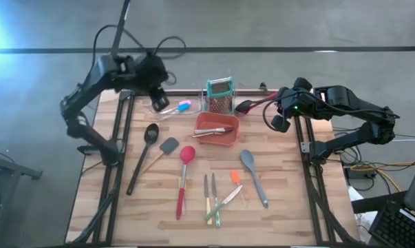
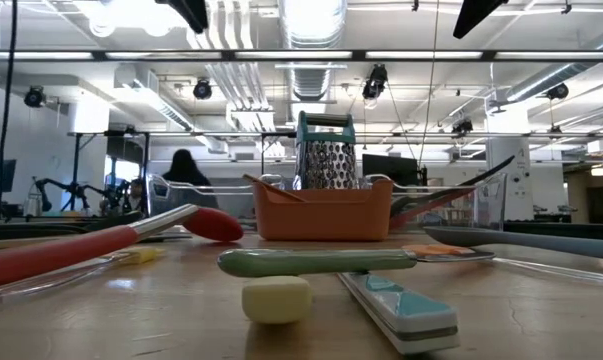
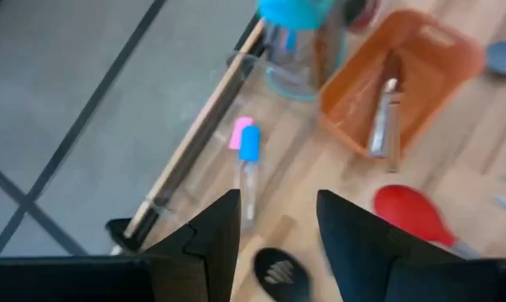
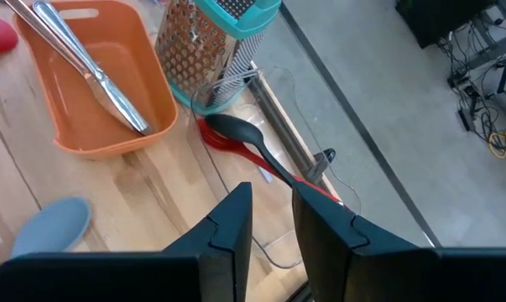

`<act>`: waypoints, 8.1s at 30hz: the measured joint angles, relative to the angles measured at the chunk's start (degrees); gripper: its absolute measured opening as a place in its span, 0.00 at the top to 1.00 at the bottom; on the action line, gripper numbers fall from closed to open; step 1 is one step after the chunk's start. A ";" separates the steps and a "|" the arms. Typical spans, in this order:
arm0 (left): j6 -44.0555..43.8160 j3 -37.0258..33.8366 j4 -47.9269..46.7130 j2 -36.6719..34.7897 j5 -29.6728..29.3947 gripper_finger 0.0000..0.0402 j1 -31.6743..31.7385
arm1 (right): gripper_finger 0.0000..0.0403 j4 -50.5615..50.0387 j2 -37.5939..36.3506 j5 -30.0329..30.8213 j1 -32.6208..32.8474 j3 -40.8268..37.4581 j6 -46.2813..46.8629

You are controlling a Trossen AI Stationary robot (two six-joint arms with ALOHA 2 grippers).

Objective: Pick & Place Kitchen Items
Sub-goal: Put the green table knife into the orange bin, then put the blue serving spoon into the right transparent bin

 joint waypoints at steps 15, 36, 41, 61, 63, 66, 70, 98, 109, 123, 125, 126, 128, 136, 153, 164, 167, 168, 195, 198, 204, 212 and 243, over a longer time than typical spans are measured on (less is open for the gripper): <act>-20.16 -7.77 0.48 -1.13 -3.99 0.59 -26.65 | 0.81 0.31 -0.02 -1.54 0.06 0.00 1.46; -17.41 -38.07 15.05 -3.68 7.75 0.59 -34.07 | 0.89 21.42 12.84 -20.84 21.32 0.02 10.22; -17.63 -44.22 16.25 -6.67 7.40 0.59 -35.34 | 0.89 28.61 18.41 -23.14 26.69 0.02 7.30; -20.92 -60.03 32.53 -23.40 1.99 0.59 -35.48 | 0.74 39.69 41.97 -33.32 35.19 5.12 -0.63; -21.01 -60.45 32.79 -23.49 1.49 0.59 -35.49 | 0.71 39.13 43.96 -33.35 35.19 7.26 -3.96; -21.04 -60.79 33.00 -23.47 1.47 0.59 -35.49 | 0.65 37.29 46.93 -33.33 35.10 10.82 -7.42; -21.06 -60.81 33.05 -23.43 1.47 0.59 -35.49 | 0.59 33.00 50.77 -32.87 34.89 14.61 -11.36; -21.71 -60.81 33.01 -23.39 1.52 0.59 -35.49 | 0.63 27.87 65.64 -32.94 33.94 22.73 -10.52; -20.71 -60.81 33.03 -23.39 1.52 0.59 -35.49 | 0.67 30.70 65.64 -32.98 33.70 18.72 -5.12; -20.35 -60.81 33.00 -23.39 1.52 0.59 -35.49 | 0.86 32.69 65.55 -34.41 32.72 17.04 -2.10; -20.16 -60.81 33.02 -23.39 1.51 0.59 -35.49 | 0.86 32.72 65.57 -34.53 32.72 17.85 -2.10; -20.16 -60.81 33.00 -23.39 1.50 0.59 -35.49 | 0.86 32.57 65.57 -34.58 32.74 18.38 -2.08; -20.16 -60.81 33.00 -23.39 1.49 0.59 -35.49 | 0.86 31.47 65.12 -34.60 32.76 19.65 -2.10; -20.14 -60.81 32.95 -23.39 1.50 0.59 -35.49 | 0.86 20.45 60.60 -32.75 30.85 28.81 -2.87; -20.70 -60.81 32.27 -23.82 1.36 0.59 -35.48 | 0.86 26.84 51.63 -34.71 11.19 33.55 -20.88; -22.28 -60.81 31.19 -27.90 0.80 0.59 -35.48 | 0.86 29.12 51.80 -43.81 2.49 33.00 -30.78; -22.74 -60.81 31.19 -29.04 0.32 0.59 -35.49 | 0.86 29.29 51.82 -45.16 0.73 32.48 -33.66; -23.02 -60.81 31.19 -29.37 0.25 0.59 -35.49 | 0.86 29.68 51.82 -46.12 0.10 31.97 -34.11; -29.11 -60.81 29.42 -31.85 -3.27 0.59 -35.47 | 0.86 45.92 51.95 -56.94 -10.55 8.27 -42.49; -29.70 -60.81 29.42 -31.85 -3.25 0.59 -35.47 | 0.86 45.90 51.93 -57.70 -11.47 6.63 -42.47; -30.10 -60.81 29.42 -31.85 -3.23 0.59 -35.47 | 0.86 46.68 51.93 -57.59 -12.96 3.44 -44.26; -30.39 -60.81 29.42 -31.85 -3.21 0.59 -35.48 | 0.74 46.72 51.82 -57.09 -14.16 2.82 -43.28; -28.76 -60.81 29.42 -31.83 -3.18 0.59 -35.47 | 0.78 -3.82 51.52 -48.57 -3.83 32.81 -17.25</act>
